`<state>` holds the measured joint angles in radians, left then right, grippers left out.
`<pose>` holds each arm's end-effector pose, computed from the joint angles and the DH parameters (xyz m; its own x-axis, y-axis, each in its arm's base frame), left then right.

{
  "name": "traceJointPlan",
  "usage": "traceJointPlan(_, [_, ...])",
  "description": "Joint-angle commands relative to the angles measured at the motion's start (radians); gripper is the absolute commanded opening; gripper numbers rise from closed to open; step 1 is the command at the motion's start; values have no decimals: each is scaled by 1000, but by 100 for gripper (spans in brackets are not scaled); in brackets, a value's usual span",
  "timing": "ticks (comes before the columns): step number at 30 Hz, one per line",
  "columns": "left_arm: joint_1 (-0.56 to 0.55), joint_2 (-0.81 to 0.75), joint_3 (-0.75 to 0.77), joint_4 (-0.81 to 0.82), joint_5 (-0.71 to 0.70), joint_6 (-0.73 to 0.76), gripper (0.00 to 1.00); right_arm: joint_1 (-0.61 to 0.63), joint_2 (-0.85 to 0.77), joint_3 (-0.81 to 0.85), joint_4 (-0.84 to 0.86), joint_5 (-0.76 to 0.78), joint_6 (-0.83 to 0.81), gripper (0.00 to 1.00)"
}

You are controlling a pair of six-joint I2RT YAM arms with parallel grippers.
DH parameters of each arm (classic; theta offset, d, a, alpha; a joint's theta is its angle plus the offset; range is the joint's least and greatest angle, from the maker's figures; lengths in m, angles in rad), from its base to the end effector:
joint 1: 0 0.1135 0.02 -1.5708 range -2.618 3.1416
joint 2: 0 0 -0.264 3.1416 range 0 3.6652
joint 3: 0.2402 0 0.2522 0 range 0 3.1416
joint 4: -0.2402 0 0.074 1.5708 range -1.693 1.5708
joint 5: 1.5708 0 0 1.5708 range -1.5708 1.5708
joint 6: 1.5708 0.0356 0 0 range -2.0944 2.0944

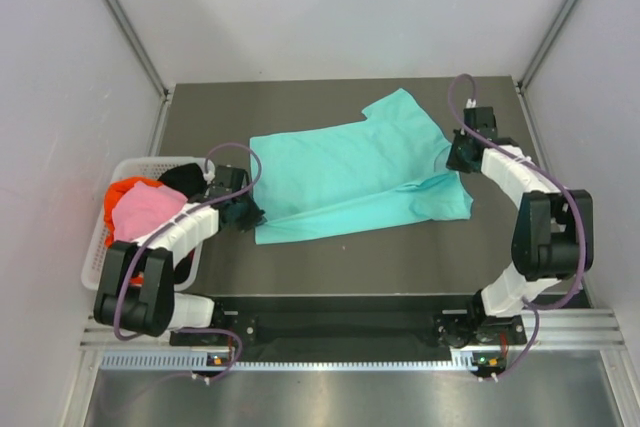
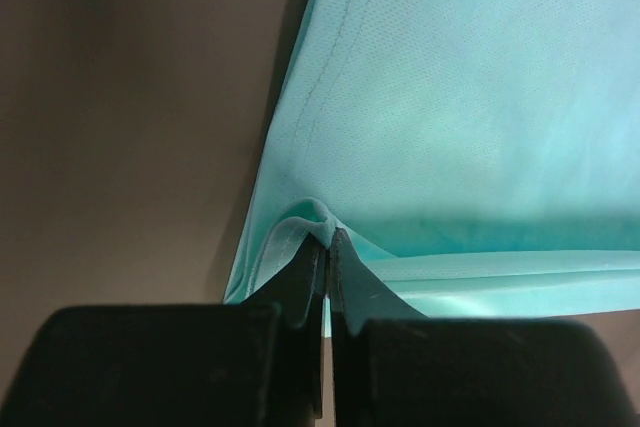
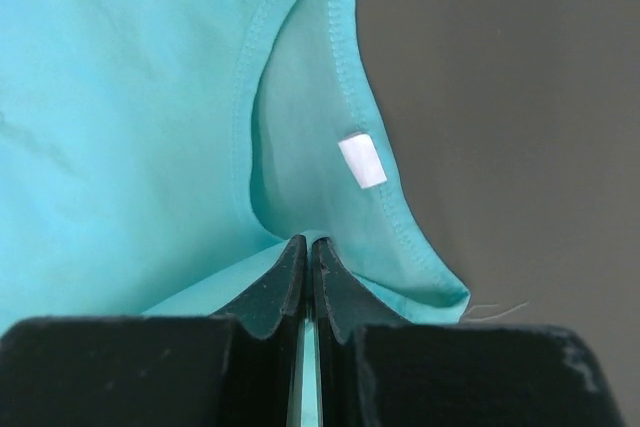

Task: Fold and stack the t-shirts
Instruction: Fold the tshirt

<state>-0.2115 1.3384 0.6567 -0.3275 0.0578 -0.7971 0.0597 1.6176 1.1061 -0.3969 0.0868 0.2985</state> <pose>0.2396 -0.0536 0.1699 -0.7497 -0.5694 -0.3372 -0.4245 0.8047 -0.4151 0.3422 0.0174 0.2233 -0.7541 0.2484 -0.6079 0.2256 0.9674 0.1155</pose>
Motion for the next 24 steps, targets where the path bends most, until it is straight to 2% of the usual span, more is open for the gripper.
traceJointPlan(1, [1, 8, 37, -19, -41, 21, 0, 9, 30, 67, 61, 30, -64, 2])
traceJointPlan(10, [1, 36, 80, -39, -49, 19, 0, 14, 70, 92, 78, -15, -90, 2])
traceJointPlan(14, [0, 53, 107, -61, -99, 18, 1, 15, 88, 101, 76, -13, -96, 4])
traceJointPlan(20, [-5, 61, 142, -99, -150, 24, 23, 41, 119, 152, 63, -16, -124, 6])
traceJointPlan(24, [-12, 56, 182, -113, -173, 36, 24, 61, 162, 225, 23, -45, -160, 9])
